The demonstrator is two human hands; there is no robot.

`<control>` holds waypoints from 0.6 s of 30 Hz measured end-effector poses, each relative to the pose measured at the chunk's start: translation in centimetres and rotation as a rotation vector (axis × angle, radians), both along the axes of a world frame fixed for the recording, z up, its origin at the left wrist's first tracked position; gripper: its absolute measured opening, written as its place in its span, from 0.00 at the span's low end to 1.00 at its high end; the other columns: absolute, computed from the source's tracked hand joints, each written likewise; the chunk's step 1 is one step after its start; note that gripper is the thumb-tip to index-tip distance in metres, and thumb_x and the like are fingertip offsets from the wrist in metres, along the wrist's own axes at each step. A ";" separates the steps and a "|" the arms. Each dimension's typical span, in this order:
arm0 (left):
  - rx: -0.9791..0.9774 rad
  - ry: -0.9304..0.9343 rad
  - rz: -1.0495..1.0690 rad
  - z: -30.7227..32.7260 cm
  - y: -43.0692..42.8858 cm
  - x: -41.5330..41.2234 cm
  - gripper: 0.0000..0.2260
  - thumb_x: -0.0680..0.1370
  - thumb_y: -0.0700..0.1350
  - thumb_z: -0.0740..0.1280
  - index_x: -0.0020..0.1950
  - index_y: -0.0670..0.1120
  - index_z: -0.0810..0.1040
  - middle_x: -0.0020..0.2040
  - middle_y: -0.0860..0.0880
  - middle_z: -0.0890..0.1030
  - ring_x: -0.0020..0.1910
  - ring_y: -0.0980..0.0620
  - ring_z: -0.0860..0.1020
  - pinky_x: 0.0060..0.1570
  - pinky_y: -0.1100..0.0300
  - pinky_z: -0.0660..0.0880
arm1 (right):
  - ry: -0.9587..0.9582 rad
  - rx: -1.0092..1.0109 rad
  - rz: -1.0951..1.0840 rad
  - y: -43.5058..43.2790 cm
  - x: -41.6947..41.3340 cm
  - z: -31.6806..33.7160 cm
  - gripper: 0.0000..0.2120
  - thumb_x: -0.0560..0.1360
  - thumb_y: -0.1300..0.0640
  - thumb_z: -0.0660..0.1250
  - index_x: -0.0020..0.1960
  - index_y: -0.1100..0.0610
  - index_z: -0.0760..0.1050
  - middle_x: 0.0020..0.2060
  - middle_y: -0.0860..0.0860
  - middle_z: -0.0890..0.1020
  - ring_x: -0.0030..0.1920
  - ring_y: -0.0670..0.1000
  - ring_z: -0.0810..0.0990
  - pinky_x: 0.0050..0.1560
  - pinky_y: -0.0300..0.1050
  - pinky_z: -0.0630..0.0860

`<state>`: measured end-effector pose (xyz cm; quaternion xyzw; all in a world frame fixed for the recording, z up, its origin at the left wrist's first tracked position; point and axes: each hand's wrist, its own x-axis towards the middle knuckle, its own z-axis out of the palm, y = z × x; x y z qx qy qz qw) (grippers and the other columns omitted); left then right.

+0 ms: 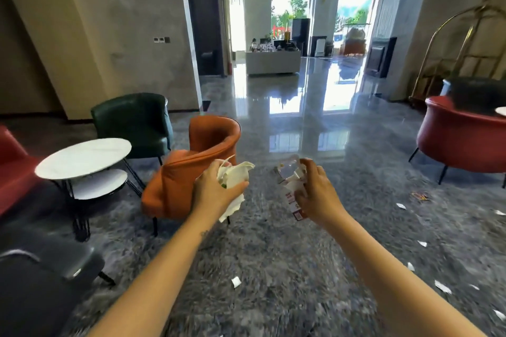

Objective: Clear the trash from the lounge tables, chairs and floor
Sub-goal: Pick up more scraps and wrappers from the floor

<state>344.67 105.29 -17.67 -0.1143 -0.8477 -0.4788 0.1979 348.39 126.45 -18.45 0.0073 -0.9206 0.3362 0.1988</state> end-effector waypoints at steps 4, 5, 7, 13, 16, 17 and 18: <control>0.008 0.028 -0.046 0.3 3.6 -8.7 0.17 0.67 0.46 0.77 0.51 0.44 0.75 0.44 0.48 0.79 0.42 0.50 0.75 0.36 0.66 0.67 | 0.000 -0.036 -0.039 3.5 -8.4 0.0 0.28 0.70 0.67 0.62 0.68 0.55 0.59 0.58 0.58 0.69 0.45 0.58 0.74 0.37 0.44 0.67; 0.007 0.031 -0.055 0.0 4.6 -11.0 0.17 0.67 0.46 0.77 0.51 0.44 0.75 0.43 0.49 0.78 0.41 0.51 0.74 0.34 0.69 0.65 | -0.002 -0.039 -0.042 4.4 -10.7 -0.3 0.28 0.70 0.67 0.62 0.68 0.55 0.59 0.58 0.58 0.69 0.44 0.56 0.73 0.34 0.42 0.65; 0.015 0.031 -0.065 -0.7 6.7 -15.8 0.17 0.67 0.45 0.77 0.51 0.44 0.75 0.43 0.48 0.78 0.42 0.50 0.74 0.35 0.67 0.66 | -0.018 -0.038 -0.037 6.3 -15.5 -1.0 0.28 0.71 0.67 0.62 0.68 0.54 0.59 0.59 0.58 0.69 0.43 0.53 0.71 0.30 0.40 0.64; 0.040 0.018 -0.056 -1.2 14.3 -32.6 0.17 0.68 0.45 0.76 0.52 0.43 0.75 0.44 0.42 0.79 0.43 0.45 0.76 0.41 0.54 0.73 | -0.001 -0.058 0.013 14.1 -32.6 -0.9 0.29 0.70 0.67 0.63 0.68 0.55 0.60 0.59 0.59 0.69 0.51 0.57 0.73 0.43 0.44 0.69; 0.033 0.012 -0.011 0.0 17.7 -40.9 0.17 0.68 0.47 0.76 0.52 0.43 0.75 0.42 0.44 0.80 0.41 0.44 0.78 0.42 0.51 0.75 | -0.007 -0.050 0.047 18.0 -41.9 0.4 0.29 0.70 0.66 0.65 0.68 0.54 0.59 0.57 0.58 0.69 0.45 0.53 0.71 0.42 0.44 0.69; 0.027 0.013 0.008 0.4 18.6 -43.5 0.17 0.68 0.47 0.76 0.52 0.43 0.75 0.42 0.45 0.81 0.41 0.46 0.78 0.40 0.54 0.74 | -0.012 -0.038 0.057 19.0 -45.0 0.8 0.30 0.70 0.65 0.65 0.69 0.54 0.59 0.57 0.58 0.69 0.45 0.52 0.71 0.42 0.44 0.69; 0.021 0.015 0.026 0.7 19.5 -46.0 0.18 0.68 0.48 0.76 0.51 0.44 0.76 0.42 0.45 0.81 0.40 0.48 0.77 0.39 0.58 0.71 | -0.018 -0.031 0.068 19.8 -47.8 1.1 0.31 0.70 0.65 0.66 0.69 0.55 0.59 0.58 0.58 0.69 0.45 0.52 0.71 0.41 0.43 0.68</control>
